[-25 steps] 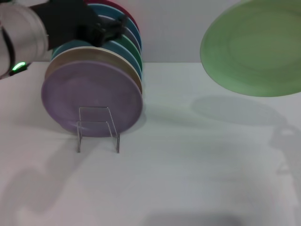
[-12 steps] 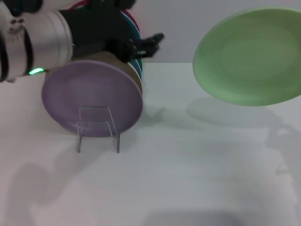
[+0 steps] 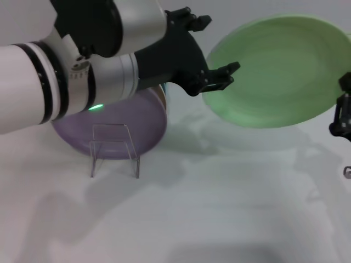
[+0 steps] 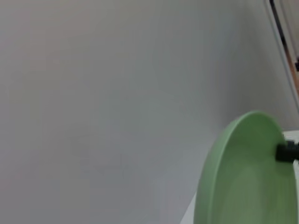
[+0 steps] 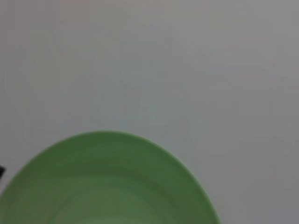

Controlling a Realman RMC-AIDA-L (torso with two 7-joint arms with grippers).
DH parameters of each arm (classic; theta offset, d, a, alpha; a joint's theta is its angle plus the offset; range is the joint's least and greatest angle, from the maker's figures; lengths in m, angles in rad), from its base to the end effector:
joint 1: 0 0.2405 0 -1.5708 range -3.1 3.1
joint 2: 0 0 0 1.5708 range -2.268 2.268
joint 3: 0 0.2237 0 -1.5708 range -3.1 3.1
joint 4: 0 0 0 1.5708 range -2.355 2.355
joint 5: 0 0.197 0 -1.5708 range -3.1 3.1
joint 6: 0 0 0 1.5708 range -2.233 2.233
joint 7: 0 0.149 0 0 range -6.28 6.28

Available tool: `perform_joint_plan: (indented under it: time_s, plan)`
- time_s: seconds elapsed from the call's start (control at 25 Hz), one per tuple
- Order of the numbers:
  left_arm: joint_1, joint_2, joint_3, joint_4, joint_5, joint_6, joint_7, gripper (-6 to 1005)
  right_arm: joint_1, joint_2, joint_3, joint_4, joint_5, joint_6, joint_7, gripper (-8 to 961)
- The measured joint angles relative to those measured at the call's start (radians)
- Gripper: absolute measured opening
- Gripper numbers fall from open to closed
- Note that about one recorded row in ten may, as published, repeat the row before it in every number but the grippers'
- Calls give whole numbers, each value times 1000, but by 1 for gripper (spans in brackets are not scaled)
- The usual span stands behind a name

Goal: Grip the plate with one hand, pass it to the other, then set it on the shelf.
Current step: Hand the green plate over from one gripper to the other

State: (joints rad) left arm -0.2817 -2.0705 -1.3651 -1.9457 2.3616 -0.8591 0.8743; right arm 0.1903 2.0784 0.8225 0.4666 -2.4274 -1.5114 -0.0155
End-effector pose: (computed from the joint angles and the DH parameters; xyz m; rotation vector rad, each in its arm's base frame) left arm -0.0184 0.2975 0.0266 -2.4113 0.1258 -0.3505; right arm 0.2385 0.2575 0.0146 -1.4864 0.2564 1.0039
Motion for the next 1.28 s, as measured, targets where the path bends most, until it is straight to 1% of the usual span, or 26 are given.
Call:
perform_joint_plan:
  time_s: [0.24,0.48,0.68,1.28]
  plan:
    - [-6,3,18,11,2,38,0,668,9,1,-17,0,0,27,26,17]
    - [-8,4,45,48,3,98,16,657,9,1,-28,1,-1,28,28,18]
    - [-24,5,48,71,3,108,15,649,9,0,-40,2,-1,23,34,18]
    - [-25,6,49,80,3,117,15,623,10,-2,-43,4,-1,19,43,18]
